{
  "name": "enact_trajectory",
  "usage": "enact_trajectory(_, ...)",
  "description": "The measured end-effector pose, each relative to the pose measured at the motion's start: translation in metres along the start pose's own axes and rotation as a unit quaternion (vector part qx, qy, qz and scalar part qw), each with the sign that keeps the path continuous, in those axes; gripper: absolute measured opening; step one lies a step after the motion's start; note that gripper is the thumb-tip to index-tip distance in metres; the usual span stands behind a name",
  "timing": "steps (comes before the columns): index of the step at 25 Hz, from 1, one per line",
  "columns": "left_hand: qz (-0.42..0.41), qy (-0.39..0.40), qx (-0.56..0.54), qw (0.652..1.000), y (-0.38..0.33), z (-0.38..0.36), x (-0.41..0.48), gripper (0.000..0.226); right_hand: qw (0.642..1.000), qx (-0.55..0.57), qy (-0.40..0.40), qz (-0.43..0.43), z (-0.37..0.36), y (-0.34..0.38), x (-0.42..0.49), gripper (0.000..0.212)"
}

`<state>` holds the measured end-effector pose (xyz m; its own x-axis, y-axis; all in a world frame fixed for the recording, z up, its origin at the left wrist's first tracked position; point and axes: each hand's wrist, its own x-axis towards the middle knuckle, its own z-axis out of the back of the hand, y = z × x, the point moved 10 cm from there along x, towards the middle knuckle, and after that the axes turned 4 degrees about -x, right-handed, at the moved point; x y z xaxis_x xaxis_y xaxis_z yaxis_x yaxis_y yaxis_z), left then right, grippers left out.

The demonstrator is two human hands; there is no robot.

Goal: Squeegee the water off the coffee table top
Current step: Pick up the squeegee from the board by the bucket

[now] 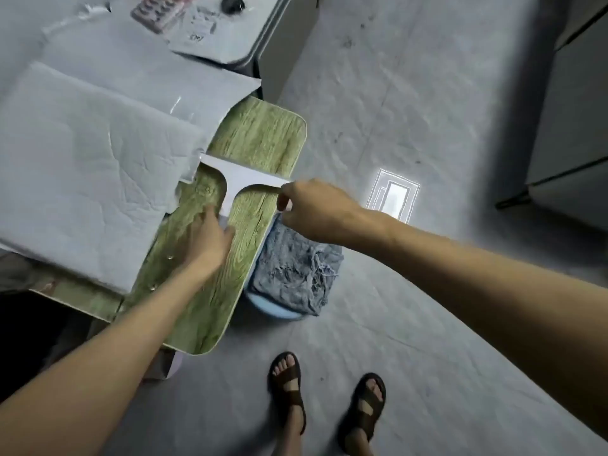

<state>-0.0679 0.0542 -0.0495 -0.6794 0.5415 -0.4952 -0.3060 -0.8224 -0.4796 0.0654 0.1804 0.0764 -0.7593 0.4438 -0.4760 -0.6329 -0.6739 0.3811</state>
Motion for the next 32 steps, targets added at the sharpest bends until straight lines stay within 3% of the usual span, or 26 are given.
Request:
enact_trajectory(3, 0.016, -0.057, 0.071, 0.996, 0.021, -0.015, 0.036, 0.036, 1.000, -0.009, 0.023, 0.002, -0.038, -0.016, 0.021, 0.022)
enact_trajectory(6, 0.010, -0.065, 0.133, 0.989, 0.023, -0.019, 0.050, 0.026, 0.999, 0.017, 0.040, -0.005, -0.059, -0.031, 0.023, 0.027)
enact_trajectory(9, 0.015, 0.011, 0.104, 0.994, 0.011, -0.022, 0.051, 0.024, 0.999, 0.040, 0.028, -0.018, -0.052, -0.044, 0.016, 0.025)
enact_trajectory(11, 0.025, 0.093, 0.011, 0.995, -0.016, -0.028, 0.038, 0.024, 0.998, 0.051, 0.023, -0.040, -0.035, -0.055, 0.001, 0.024)
enact_trajectory(14, 0.015, 0.187, -0.146, 0.971, -0.090, -0.021, -0.016, 0.013, 0.994, 0.089, -0.001, -0.069, 0.012, -0.068, -0.035, 0.027)
enact_trajectory(17, 0.000, 0.248, -0.232, 0.941, -0.184, 0.004, -0.078, 0.010, 0.986, 0.142, -0.018, -0.084, 0.076, -0.073, -0.088, 0.035)
enact_trajectory(21, -0.034, 0.283, -0.280, 0.917, -0.321, 0.048, -0.151, 0.009, 0.961, 0.249, -0.044, -0.111, 0.170, -0.089, -0.171, 0.052)
enact_trajectory(24, -0.074, 0.285, -0.300, 0.907, -0.425, 0.071, -0.200, 0.015, 0.941, 0.309, -0.070, -0.117, 0.244, -0.113, -0.230, 0.053)
enact_trajectory(29, -0.141, 0.296, -0.314, 0.891, -0.578, 0.072, -0.253, 0.018, 0.952, 0.248, -0.158, -0.084, 0.381, -0.176, -0.300, 0.029)
enact_trajectory(32, -0.146, 0.308, -0.320, 0.884, -0.662, 0.056, -0.269, 0.022, 0.960, 0.207, -0.158, -0.098, 0.448, -0.229, -0.329, 0.029)
